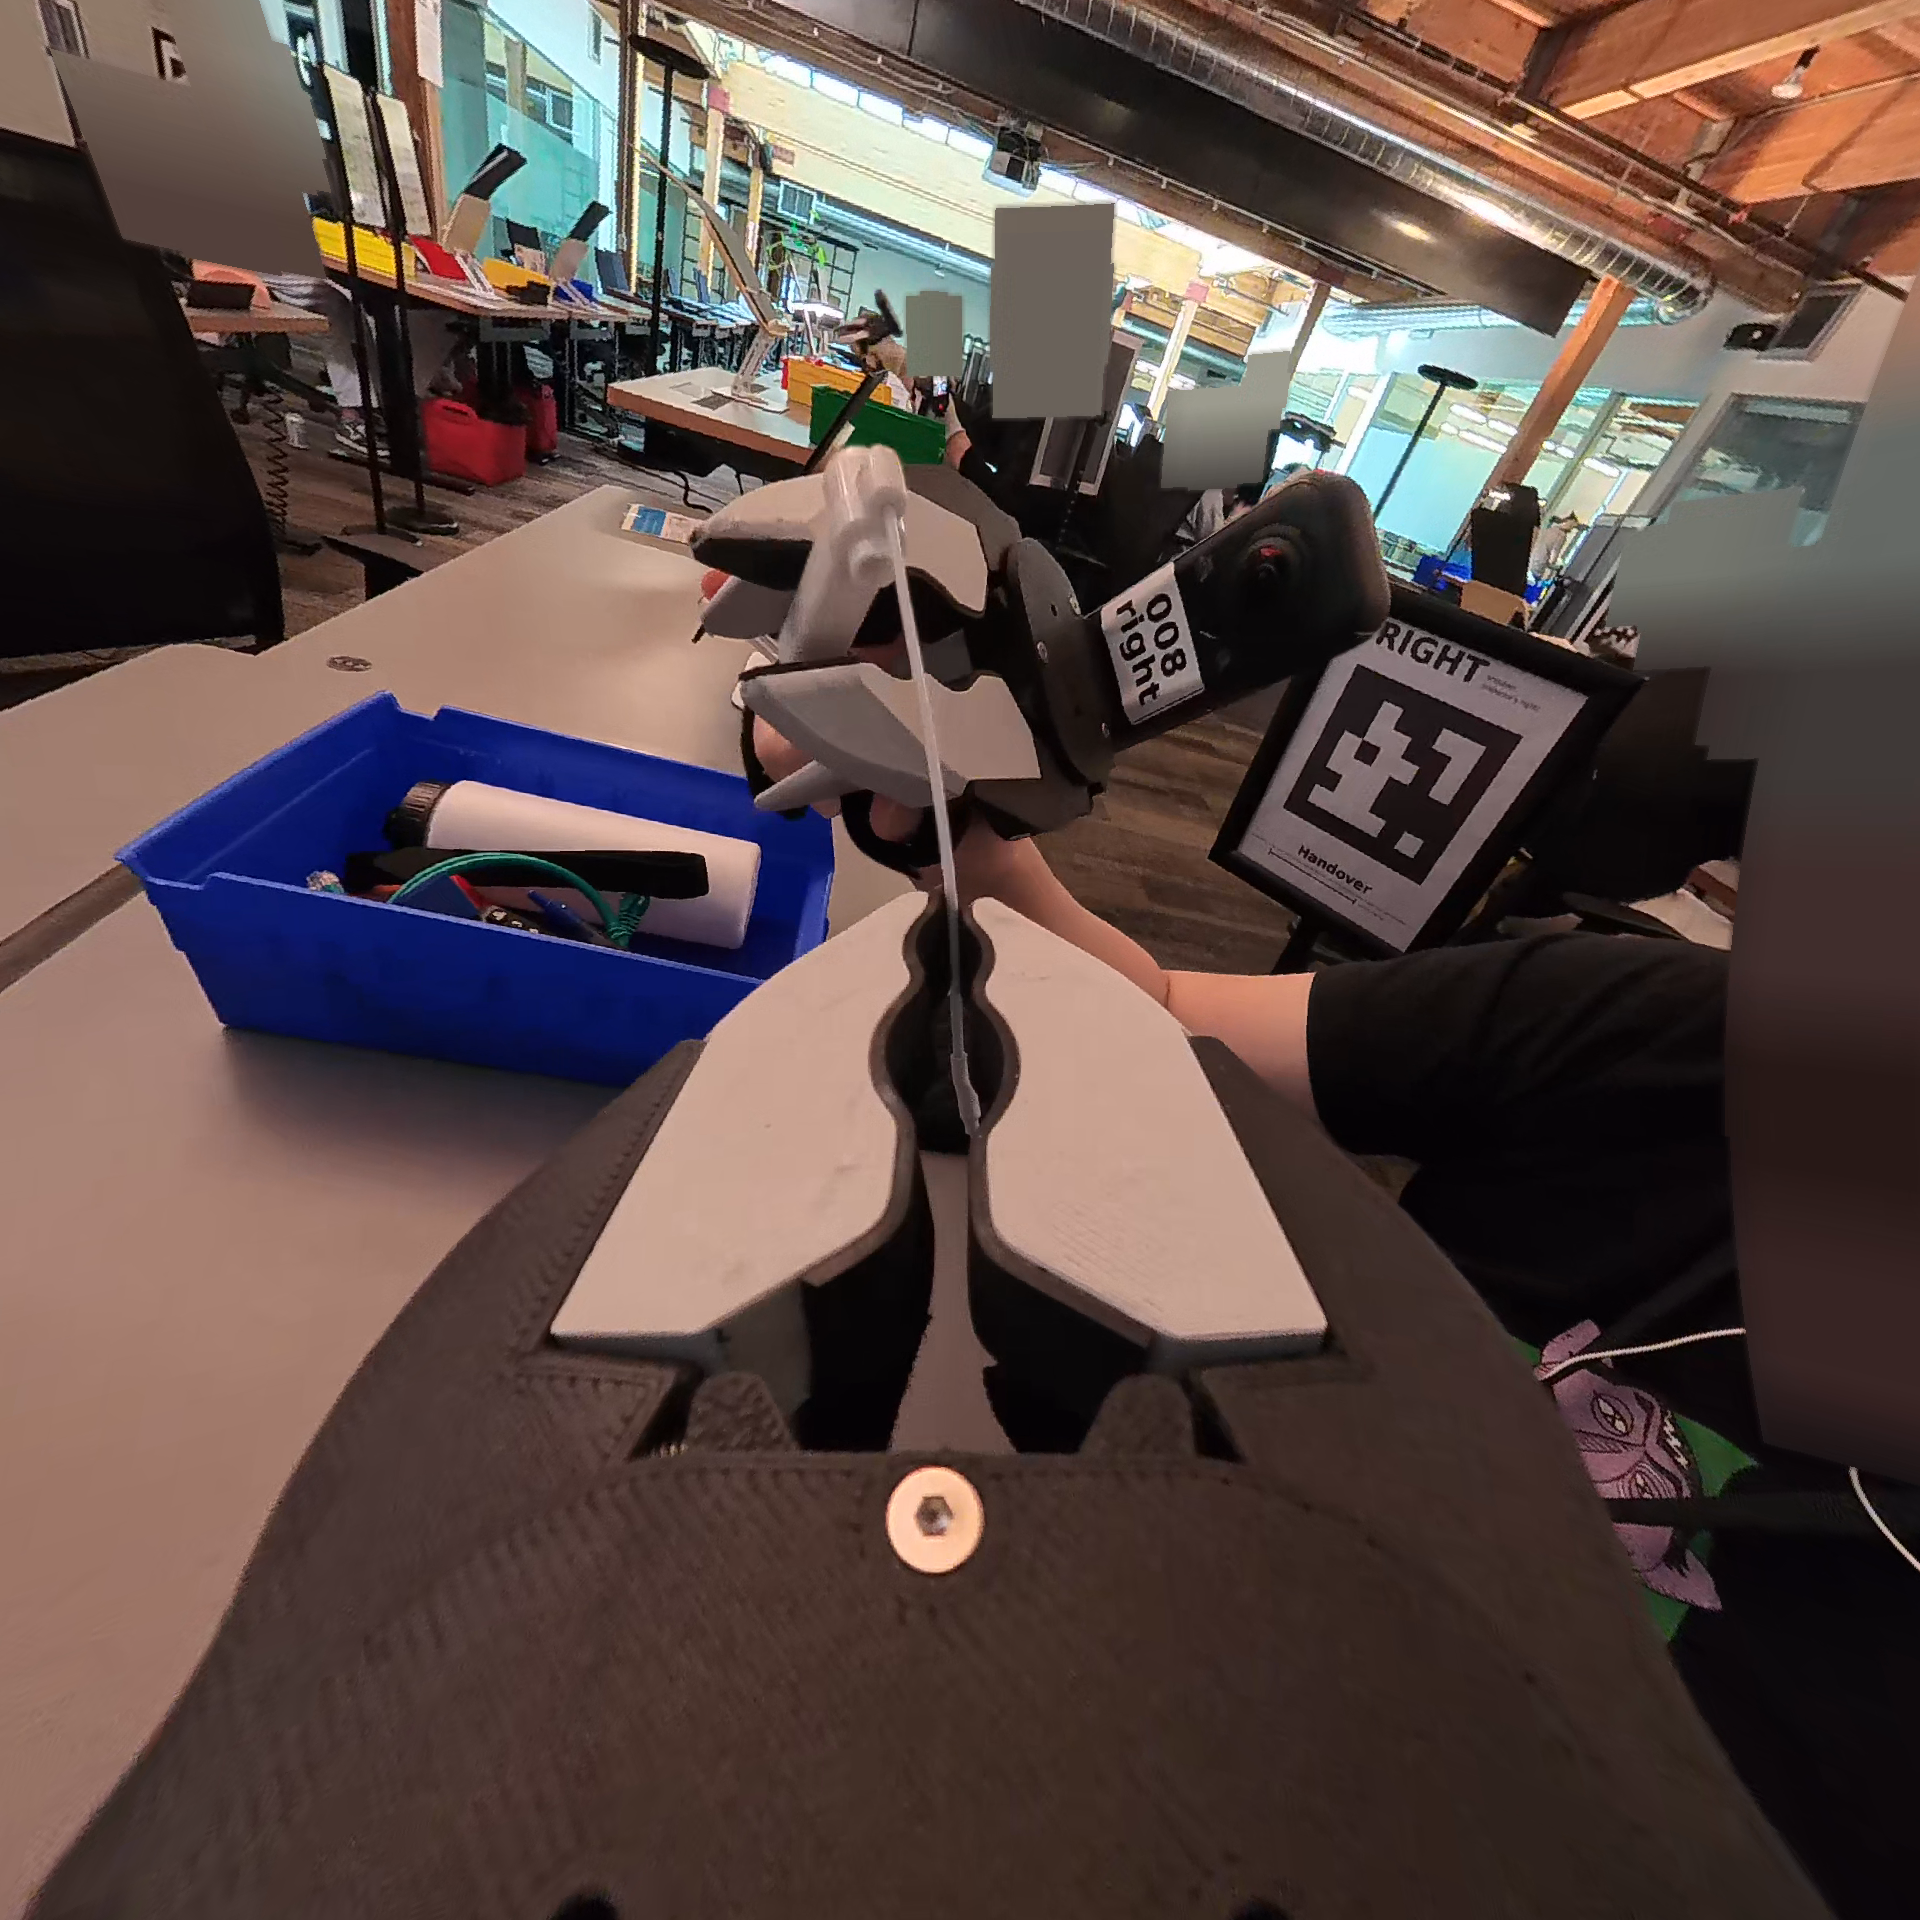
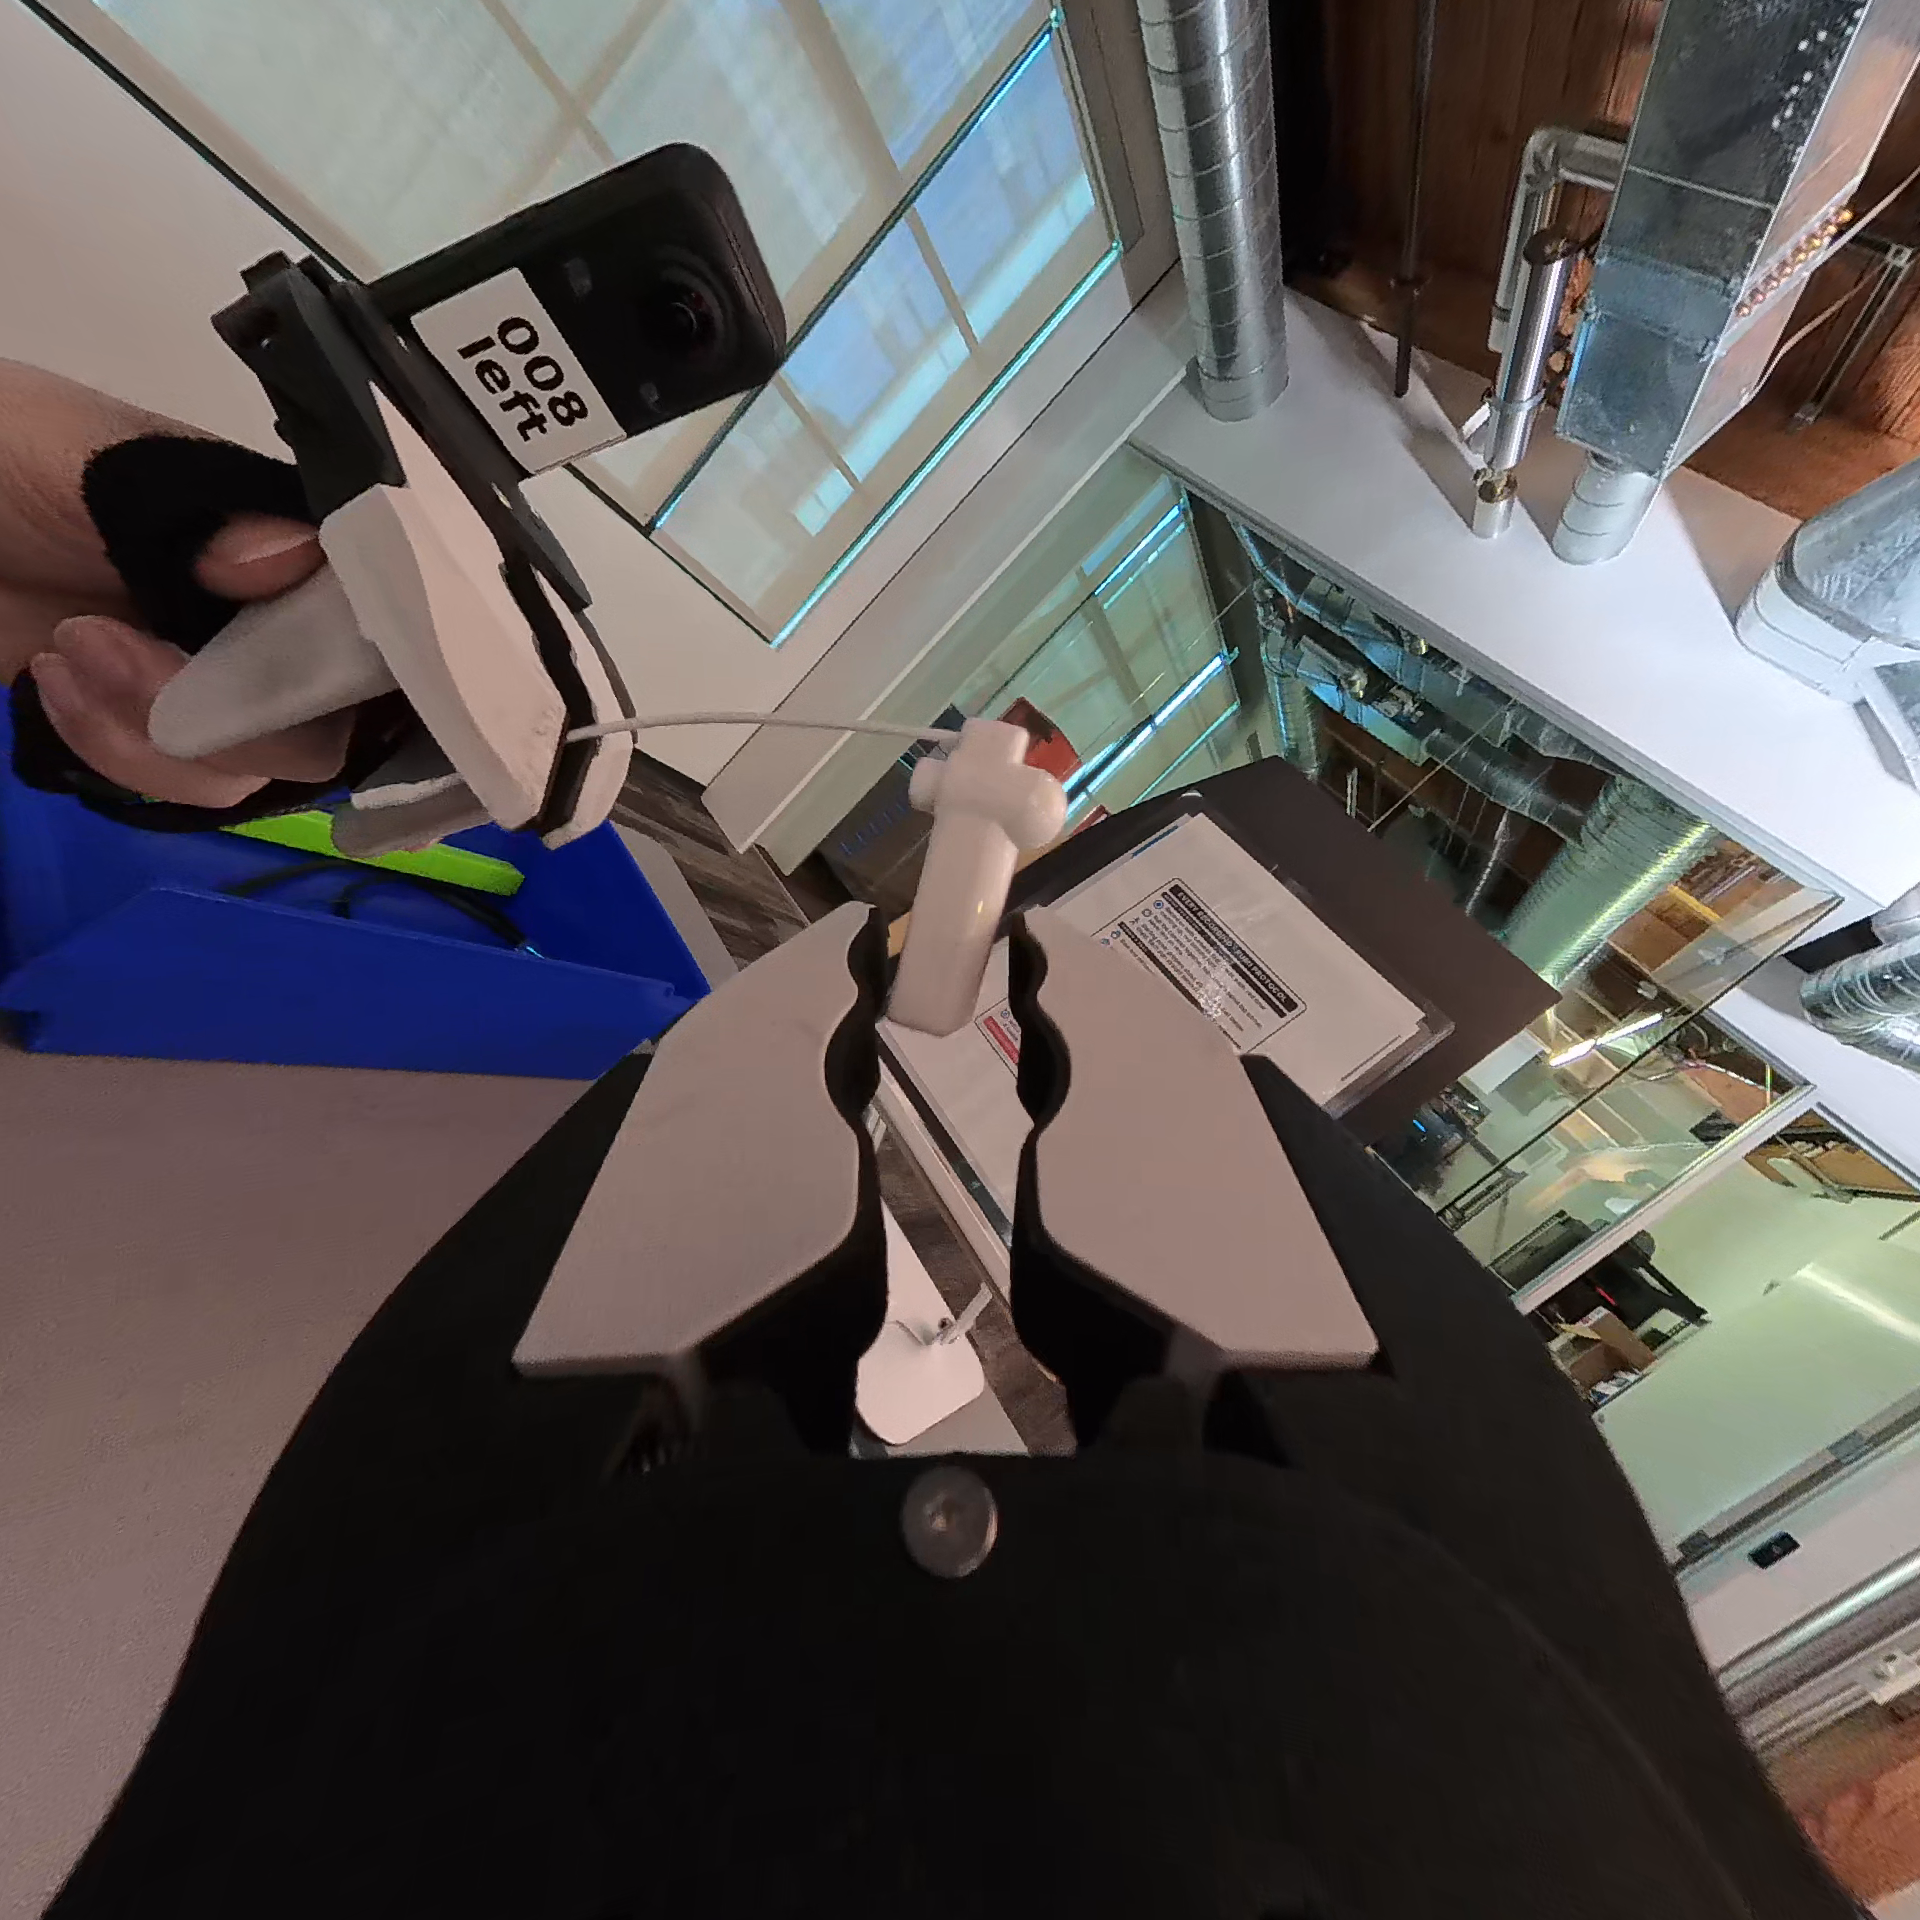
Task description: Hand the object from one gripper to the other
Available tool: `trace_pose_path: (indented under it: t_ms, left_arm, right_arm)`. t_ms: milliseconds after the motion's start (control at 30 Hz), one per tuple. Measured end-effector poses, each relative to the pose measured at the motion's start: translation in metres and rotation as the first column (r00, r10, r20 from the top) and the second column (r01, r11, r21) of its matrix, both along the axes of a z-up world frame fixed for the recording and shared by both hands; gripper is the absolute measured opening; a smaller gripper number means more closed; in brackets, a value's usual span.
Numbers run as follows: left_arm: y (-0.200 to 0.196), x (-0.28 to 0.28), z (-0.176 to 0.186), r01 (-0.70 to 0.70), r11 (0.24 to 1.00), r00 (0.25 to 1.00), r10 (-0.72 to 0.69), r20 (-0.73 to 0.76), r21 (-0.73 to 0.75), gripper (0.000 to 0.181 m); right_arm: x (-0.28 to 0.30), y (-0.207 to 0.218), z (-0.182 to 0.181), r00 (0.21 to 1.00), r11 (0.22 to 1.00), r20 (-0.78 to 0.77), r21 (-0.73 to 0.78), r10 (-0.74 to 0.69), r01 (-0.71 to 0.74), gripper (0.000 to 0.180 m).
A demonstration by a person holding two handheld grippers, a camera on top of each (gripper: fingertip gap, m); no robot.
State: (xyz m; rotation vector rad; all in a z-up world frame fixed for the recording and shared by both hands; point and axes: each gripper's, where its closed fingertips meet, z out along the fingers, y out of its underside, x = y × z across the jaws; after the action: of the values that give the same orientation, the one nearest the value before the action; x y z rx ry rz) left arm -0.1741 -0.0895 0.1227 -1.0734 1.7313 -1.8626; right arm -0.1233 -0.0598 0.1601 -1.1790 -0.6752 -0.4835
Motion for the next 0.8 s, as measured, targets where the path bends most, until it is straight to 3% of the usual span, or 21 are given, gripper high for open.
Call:
trace_pose_path:
  t_ms: [233,333,367,433,467,533,600,667,733,800]
  left_arm:
    - [0.001,0.001,-0.001,-0.002,1.000,1.000,0.002,-0.007,0.002,0.000]
    - [0.003,0.001,0.003,-0.020,1.000,0.999,0.020,0.031,0.001,0.000]
    - [0.006,0.003,0.006,-0.053,0.999,0.997,0.052,0.058,0.003,0.008]
    - [0.015,0.003,0.014,-0.130,0.991,0.985,0.126,0.121,0.023,0.058]
    - [0.021,0.001,0.019,-0.157,0.987,0.976,0.150,0.156,0.034,0.064]
    - [0.033,-0.005,0.028,-0.202,0.978,0.958,0.189,0.217,0.043,0.066]
    - [0.053,-0.006,0.030,-0.285,0.957,0.935,0.264,0.237,0.057,0.065]
    - [0.072,-0.001,0.021,-0.347,0.935,0.922,0.325,0.212,0.074,0.061]
    - [0.087,0.008,0.004,-0.361,0.931,0.927,0.350,0.138,0.061,0.058]
    - [0.091,0.019,-0.015,-0.321,0.946,0.946,0.319,0.065,0.031,0.055]
  right_arm:
    - [0.004,-0.003,0.003,1.000,1.000,-0.016,0.005,-0.008,0.008,0.015]
    - [0.009,-0.001,0.003,0.992,0.999,-0.124,-0.042,0.014,-0.020,0.015]
    - [0.011,0.000,0.004,0.979,0.996,-0.200,-0.062,0.052,-0.065,0.015]
    - [0.017,0.002,0.003,0.905,0.976,-0.401,-0.099,0.139,-0.194,0.015]
    - [0.018,0.003,0.001,0.832,0.950,-0.520,-0.111,0.196,-0.293,0.015]
    - [0.017,0.007,-0.003,0.593,0.843,-0.754,-0.101,0.281,-0.528,0.015]
    - [0.010,0.006,-0.009,0.287,0.647,-0.912,-0.034,0.291,-0.762,0.015]
    - [0.007,0.007,-0.016,0.018,0.464,-0.976,0.088,0.218,-0.882,0.015]
    - [0.006,0.014,-0.028,-0.146,0.350,-0.982,0.179,0.119,-0.920,0.015]
    - [-0.002,0.019,-0.045,-0.224,0.235,-0.975,0.220,0.011,-0.947,0.015]
